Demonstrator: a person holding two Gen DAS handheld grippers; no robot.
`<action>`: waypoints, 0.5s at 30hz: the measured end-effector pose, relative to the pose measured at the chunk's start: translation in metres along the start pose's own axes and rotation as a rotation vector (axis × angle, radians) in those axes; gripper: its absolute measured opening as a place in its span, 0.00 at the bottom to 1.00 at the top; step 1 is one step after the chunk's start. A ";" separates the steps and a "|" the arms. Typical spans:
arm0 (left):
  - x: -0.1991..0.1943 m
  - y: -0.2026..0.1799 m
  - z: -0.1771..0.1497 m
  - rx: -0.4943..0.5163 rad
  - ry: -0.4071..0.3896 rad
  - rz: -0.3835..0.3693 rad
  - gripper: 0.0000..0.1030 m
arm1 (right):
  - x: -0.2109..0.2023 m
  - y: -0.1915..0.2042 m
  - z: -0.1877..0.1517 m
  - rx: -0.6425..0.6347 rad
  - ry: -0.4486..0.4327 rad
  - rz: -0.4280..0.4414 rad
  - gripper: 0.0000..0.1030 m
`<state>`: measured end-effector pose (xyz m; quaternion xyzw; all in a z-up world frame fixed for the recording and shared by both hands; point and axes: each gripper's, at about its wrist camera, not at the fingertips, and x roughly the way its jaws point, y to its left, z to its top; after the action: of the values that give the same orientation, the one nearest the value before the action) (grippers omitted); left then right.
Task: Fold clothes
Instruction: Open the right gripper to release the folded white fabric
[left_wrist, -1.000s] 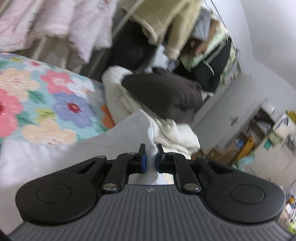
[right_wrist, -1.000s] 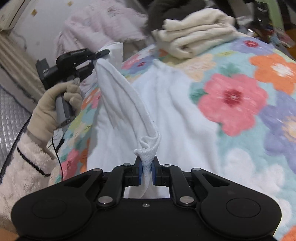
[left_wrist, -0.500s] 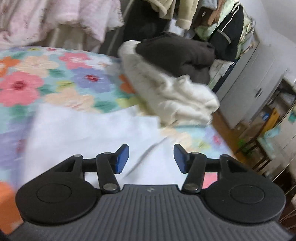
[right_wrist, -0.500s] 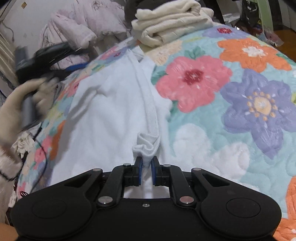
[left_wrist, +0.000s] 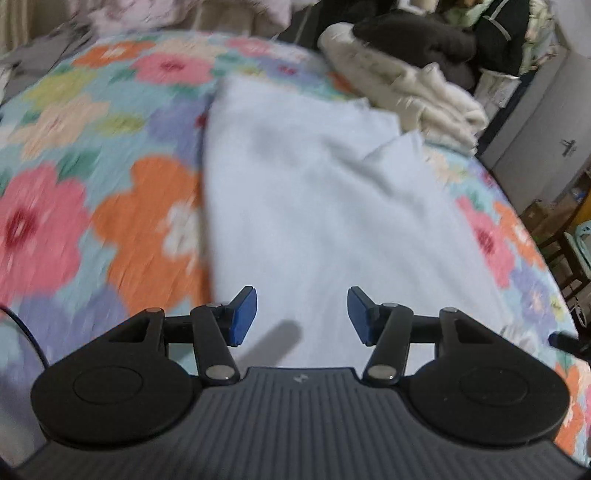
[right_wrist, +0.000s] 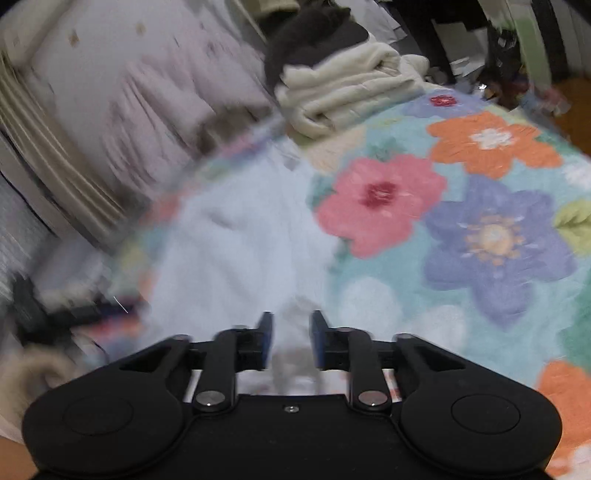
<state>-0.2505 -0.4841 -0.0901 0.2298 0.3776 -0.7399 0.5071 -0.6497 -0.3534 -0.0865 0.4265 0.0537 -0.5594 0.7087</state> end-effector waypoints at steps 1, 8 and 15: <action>-0.001 0.003 -0.006 -0.016 0.007 0.009 0.52 | 0.002 0.004 -0.001 -0.018 0.007 -0.001 0.45; -0.008 0.025 -0.034 -0.069 0.063 0.065 0.52 | 0.030 0.007 -0.006 -0.136 0.045 -0.028 0.34; -0.018 0.042 -0.056 -0.120 0.021 -0.007 0.52 | 0.020 0.013 -0.013 -0.281 0.131 0.009 0.05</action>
<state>-0.2073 -0.4380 -0.1254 0.2054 0.4275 -0.7152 0.5133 -0.6260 -0.3598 -0.0986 0.3590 0.1760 -0.5142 0.7588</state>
